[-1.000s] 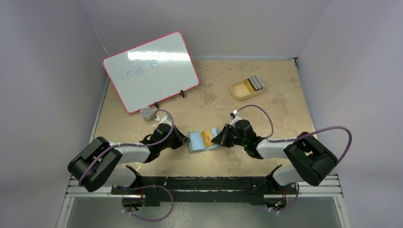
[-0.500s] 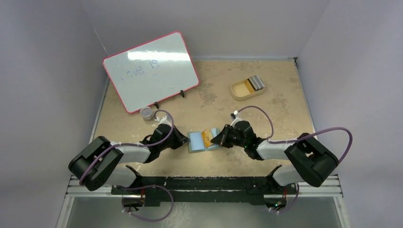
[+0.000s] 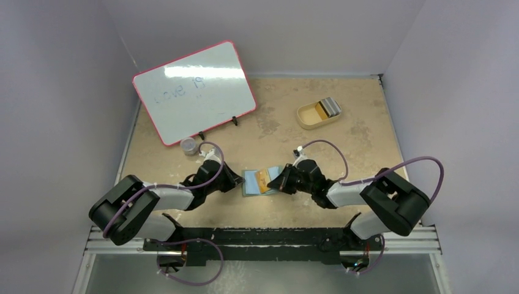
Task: Put the credit cards into the card holder
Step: Insert the credit card into the card holder.
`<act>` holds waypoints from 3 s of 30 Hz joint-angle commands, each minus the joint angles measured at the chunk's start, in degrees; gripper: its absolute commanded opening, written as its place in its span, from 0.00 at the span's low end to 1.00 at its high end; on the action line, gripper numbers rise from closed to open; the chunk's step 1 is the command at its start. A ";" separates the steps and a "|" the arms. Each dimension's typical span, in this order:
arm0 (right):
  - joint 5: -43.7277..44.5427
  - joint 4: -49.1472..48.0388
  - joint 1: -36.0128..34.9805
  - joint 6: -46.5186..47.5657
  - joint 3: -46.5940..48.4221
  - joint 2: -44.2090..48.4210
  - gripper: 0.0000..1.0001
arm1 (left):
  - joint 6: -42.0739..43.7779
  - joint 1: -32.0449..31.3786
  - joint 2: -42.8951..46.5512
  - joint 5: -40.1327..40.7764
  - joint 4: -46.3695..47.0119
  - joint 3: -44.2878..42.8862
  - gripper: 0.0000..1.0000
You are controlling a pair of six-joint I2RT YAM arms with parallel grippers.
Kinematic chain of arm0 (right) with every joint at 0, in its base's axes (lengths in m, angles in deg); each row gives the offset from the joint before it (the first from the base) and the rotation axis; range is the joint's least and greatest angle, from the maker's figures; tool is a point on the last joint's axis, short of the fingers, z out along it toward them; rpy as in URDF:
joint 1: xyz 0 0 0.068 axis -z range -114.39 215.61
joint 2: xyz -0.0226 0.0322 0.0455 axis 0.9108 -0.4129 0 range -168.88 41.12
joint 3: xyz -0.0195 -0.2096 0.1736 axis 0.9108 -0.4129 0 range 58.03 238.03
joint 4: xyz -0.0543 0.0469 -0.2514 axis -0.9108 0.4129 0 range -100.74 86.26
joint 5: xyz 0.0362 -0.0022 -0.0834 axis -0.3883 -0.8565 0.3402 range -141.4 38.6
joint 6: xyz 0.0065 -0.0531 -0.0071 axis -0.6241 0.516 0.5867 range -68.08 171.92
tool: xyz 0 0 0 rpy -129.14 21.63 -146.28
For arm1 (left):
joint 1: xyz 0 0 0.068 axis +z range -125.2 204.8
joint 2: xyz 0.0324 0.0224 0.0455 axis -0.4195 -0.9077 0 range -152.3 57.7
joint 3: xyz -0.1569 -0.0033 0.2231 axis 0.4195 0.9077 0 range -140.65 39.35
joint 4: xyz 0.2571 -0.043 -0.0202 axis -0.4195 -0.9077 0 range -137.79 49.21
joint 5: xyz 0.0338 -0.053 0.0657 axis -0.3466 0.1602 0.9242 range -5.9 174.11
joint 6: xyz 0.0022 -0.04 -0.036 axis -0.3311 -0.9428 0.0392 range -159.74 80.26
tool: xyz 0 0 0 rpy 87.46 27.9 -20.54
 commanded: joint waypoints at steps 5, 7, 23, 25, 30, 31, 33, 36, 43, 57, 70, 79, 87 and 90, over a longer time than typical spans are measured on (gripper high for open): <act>2.66 -4.15 -1.77 -2.95 0.12 0.06 0.00 | 0.52 -0.23 -0.25 0.52 1.65 0.73 0.00; 3.71 -4.39 -1.76 -3.03 0.06 1.06 0.00 | 0.50 -0.21 -0.45 0.52 1.79 0.77 0.00; 1.65 -4.75 -3.43 -2.82 1.24 -3.54 0.11 | -1.96 -0.29 -0.77 -0.03 4.50 2.16 0.00; 1.89 -0.95 -3.53 -1.86 2.48 -3.18 0.19 | -2.05 -0.31 -0.87 -0.06 4.62 2.22 0.00; 6.54 15.31 -3.54 1.92 6.43 1.66 0.35 | -2.22 -0.31 -0.57 0.01 4.48 2.37 0.00; 7.43 17.92 -3.54 2.53 7.08 2.55 0.38 | -2.26 -0.31 -0.50 -0.02 4.46 2.38 0.00; 9.10 21.61 -3.54 3.75 7.95 4.02 0.41 | -2.25 -0.32 -0.27 0.11 4.45 2.51 0.00; 10.16 24.03 -3.54 4.95 8.85 5.40 0.43 | -2.31 -0.30 -0.08 0.24 4.53 2.79 0.00; 10.13 22.06 -3.50 8.18 12.81 2.03 0.47 | -2.12 -0.32 -0.54 -0.64 5.04 2.36 0.00; 4.78 16.35 -5.09 11.96 17.14 -4.38 0.47 | -1.59 -0.28 -0.72 -1.29 4.49 1.29 0.00; 3.47 20.04 -6.13 10.93 19.44 -5.60 0.42 | -0.42 -0.28 1.08 -1.32 0.30 -0.30 0.00; 12.27 34.59 -5.60 17.17 25.35 3.56 0.48 | 1.29 -0.32 9.25 1.41 -9.31 -3.10 0.24; 22.08 44.49 0.84 31.75 36.84 2.75 0.51 | 3.84 -0.26 15.51 2.45 -16.78 -6.13 0.40; 26.19 46.60 5.53 37.71 42.78 1.13 0.52 | 4.97 -0.30 17.85 2.44 -19.01 -7.08 0.51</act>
